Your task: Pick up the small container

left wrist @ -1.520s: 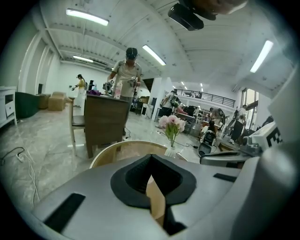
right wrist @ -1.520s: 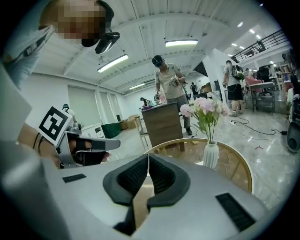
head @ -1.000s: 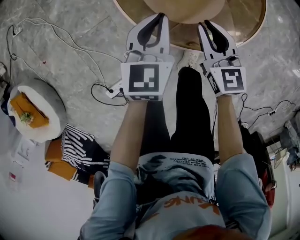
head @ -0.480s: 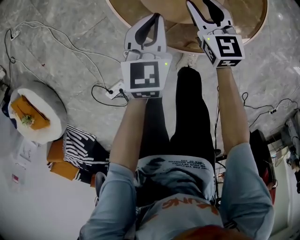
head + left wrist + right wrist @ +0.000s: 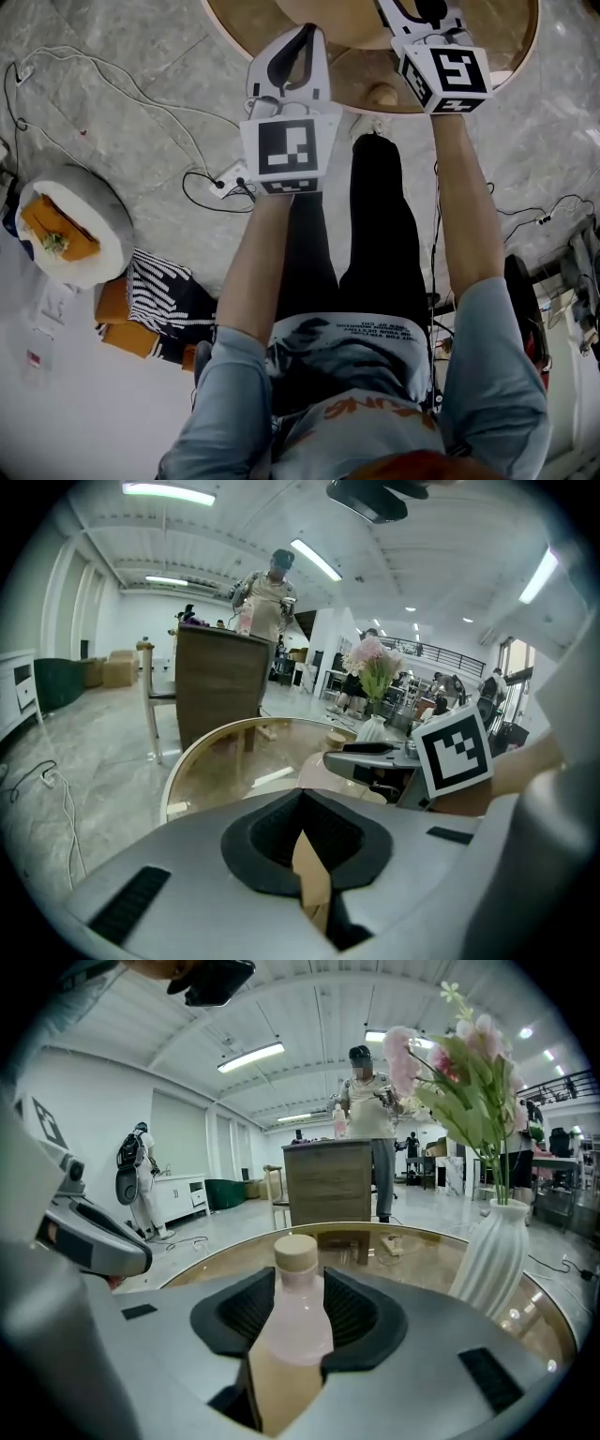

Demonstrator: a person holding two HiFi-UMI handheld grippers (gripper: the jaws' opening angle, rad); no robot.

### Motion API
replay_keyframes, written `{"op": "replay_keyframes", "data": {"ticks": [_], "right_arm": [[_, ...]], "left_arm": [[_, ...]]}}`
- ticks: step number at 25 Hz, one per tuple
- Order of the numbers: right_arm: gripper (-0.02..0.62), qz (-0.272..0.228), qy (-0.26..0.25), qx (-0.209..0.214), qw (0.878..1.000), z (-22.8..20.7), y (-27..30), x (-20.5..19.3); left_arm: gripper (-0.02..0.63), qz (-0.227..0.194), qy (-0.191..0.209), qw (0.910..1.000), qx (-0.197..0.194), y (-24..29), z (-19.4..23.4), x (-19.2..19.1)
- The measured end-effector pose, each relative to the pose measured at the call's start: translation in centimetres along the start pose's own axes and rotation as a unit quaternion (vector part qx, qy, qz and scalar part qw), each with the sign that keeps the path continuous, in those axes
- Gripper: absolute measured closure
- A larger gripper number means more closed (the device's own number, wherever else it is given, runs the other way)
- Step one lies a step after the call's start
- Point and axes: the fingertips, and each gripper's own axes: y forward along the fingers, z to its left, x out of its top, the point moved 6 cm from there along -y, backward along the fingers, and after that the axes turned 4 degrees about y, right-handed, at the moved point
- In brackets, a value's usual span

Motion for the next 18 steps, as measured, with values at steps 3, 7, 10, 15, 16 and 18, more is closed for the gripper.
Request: {"op": "replay_keyframes", "data": {"ticks": [3,7,10,15,16,18], "right_arm": [[0.434,-0.01,-0.016,0.002,1.0,0.1,0.3,0.0],[0.44,-0.02,-0.025,0.003,0.999,0.1,0.6,0.3],[0.439,-0.023,-0.029,0.005,0.999,0.3,1.1,0.4],[0.439,-0.023,-0.03,0.007,0.999,0.1,1.9,0.8],[0.439,-0.021,-0.028,0.007,0.999,0.1,2.1,0.9],[0.44,-0.015,-0.026,0.007,1.0,0.1,2.3,1.1]], "left_arm": [[0.583,0.004,-0.001,1.0,-0.002,0.4,0.2,-0.1],[0.583,0.008,-0.001,1.0,-0.003,0.6,0.3,0.0],[0.583,0.011,-0.003,0.9999,-0.002,0.6,0.6,-0.3],[0.583,0.013,-0.005,0.9999,-0.002,0.6,0.6,-0.3],[0.583,0.013,-0.006,0.9999,-0.001,0.6,0.6,-0.3],[0.583,0.012,-0.006,0.9999,0.0,0.6,0.5,-0.2]]}}
